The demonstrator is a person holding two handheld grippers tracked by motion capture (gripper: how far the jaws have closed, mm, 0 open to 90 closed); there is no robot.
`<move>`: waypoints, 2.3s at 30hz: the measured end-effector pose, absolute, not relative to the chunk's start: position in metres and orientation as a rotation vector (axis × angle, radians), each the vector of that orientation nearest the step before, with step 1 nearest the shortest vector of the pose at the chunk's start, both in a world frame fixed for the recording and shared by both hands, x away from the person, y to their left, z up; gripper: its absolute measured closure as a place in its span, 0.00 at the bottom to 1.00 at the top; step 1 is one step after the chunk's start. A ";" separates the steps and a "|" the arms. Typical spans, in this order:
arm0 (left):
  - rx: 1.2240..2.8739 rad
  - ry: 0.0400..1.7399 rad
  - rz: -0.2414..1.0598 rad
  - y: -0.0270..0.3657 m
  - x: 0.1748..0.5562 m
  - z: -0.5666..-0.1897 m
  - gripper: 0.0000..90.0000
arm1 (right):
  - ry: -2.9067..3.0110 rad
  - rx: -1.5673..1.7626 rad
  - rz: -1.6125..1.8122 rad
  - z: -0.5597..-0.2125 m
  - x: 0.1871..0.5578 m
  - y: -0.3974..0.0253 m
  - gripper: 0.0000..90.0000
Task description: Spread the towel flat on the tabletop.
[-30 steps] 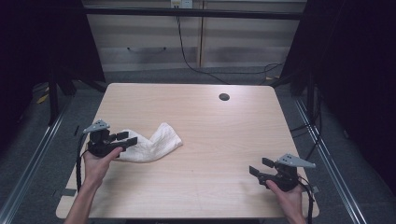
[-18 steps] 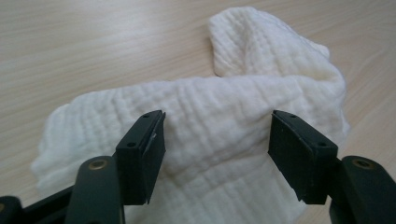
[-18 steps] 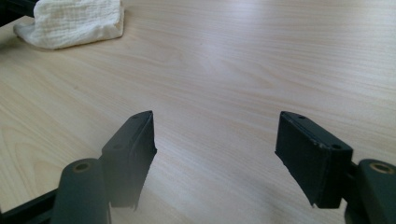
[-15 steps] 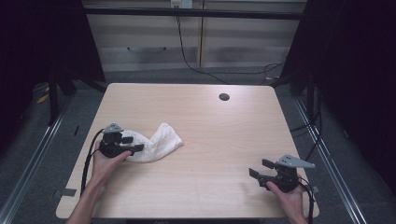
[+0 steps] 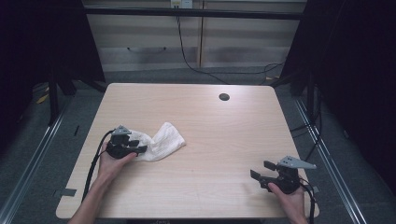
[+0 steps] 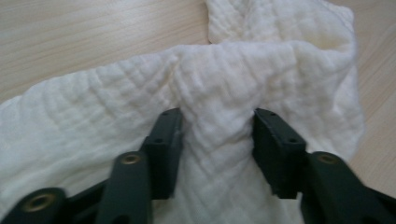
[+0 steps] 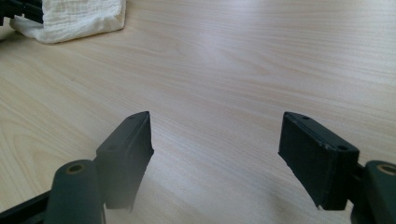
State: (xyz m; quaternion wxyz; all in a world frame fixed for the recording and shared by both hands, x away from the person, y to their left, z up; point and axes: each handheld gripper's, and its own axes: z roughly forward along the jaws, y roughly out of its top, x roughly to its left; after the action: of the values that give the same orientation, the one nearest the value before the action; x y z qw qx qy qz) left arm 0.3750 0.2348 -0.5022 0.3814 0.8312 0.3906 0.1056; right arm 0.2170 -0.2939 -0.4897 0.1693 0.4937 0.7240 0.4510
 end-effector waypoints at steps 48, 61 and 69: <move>2.231 0.611 0.043 0.113 0.292 -0.501 0.91 | 2.252 1.259 1.302 -0.471 0.231 -0.261 0.41; 2.203 0.597 -0.017 0.114 0.294 -0.504 0.91 | 2.449 1.147 1.349 -0.470 0.308 -0.215 0.65; 2.205 0.587 -0.010 0.114 0.295 -0.504 0.90 | 2.512 1.139 1.311 -0.489 0.340 -0.189 0.73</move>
State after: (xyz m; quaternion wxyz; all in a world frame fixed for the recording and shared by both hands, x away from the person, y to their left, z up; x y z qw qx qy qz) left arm 0.2952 0.1140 -0.5043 0.4166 0.8785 0.2339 -0.0040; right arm 0.3399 -0.1886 -0.4894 0.0437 0.3727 0.8218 0.4288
